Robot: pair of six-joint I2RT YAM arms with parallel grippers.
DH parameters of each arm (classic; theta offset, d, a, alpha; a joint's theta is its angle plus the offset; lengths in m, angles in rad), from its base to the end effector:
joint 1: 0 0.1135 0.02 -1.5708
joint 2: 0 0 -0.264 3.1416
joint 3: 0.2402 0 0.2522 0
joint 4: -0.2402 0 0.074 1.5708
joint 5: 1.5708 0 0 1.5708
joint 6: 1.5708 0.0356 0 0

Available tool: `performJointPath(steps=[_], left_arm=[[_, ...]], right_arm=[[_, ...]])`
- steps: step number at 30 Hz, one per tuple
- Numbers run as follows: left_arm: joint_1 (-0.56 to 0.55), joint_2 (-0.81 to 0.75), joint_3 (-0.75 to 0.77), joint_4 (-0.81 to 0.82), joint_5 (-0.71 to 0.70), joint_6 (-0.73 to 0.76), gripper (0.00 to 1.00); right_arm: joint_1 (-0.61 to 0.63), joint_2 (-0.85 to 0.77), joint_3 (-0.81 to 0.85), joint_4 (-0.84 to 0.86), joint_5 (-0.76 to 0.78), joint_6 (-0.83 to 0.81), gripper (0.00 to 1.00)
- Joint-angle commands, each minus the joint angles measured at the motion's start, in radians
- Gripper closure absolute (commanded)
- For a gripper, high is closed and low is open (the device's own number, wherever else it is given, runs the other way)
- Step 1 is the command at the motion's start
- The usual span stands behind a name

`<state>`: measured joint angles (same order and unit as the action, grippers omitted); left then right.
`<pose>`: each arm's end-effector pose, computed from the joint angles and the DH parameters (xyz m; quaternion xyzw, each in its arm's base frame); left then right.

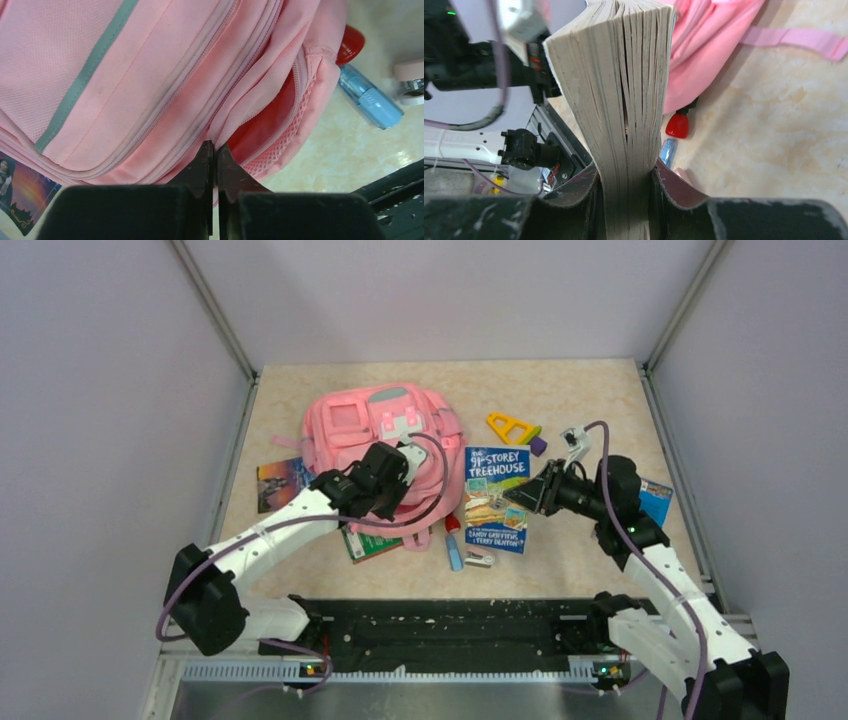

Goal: Pack the student bag
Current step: Place the book in the student bag.

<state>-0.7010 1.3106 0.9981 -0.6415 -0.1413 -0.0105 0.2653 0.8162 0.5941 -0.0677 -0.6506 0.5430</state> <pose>0.2071 -0.1683 0.2613 0.3015 0.9016 -0.0424 0.3072 0.1771 0.0705 0.2812 -0.0840 0.7789 0.4583 0.4199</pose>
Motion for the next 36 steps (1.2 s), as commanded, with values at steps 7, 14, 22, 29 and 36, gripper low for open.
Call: performJointPath(steps=[7,14,22,29,36], left_arm=[[0.001,-0.306,-0.057,0.401,0.003,-0.046,1.0],[0.001,-0.374,-0.109,0.448,0.033,-0.053,1.0],[0.001,-0.392,-0.153,0.472,0.038,-0.081,1.0],[0.0,-0.406,-0.164,0.473,0.015,-0.125,1.0],[0.0,-0.42,-0.174,0.476,0.062,-0.138,1.0]], right_arm=[[0.019,0.024,-0.128,0.217,-0.055,0.33,1.0],[0.123,0.123,-0.143,0.449,-0.001,0.577,1.0],[0.14,0.251,-0.137,0.545,0.032,0.826,1.0],[0.2,0.239,-0.174,0.522,0.112,0.911,1.0],[0.241,0.342,-0.191,0.665,0.202,0.982,1.0]])
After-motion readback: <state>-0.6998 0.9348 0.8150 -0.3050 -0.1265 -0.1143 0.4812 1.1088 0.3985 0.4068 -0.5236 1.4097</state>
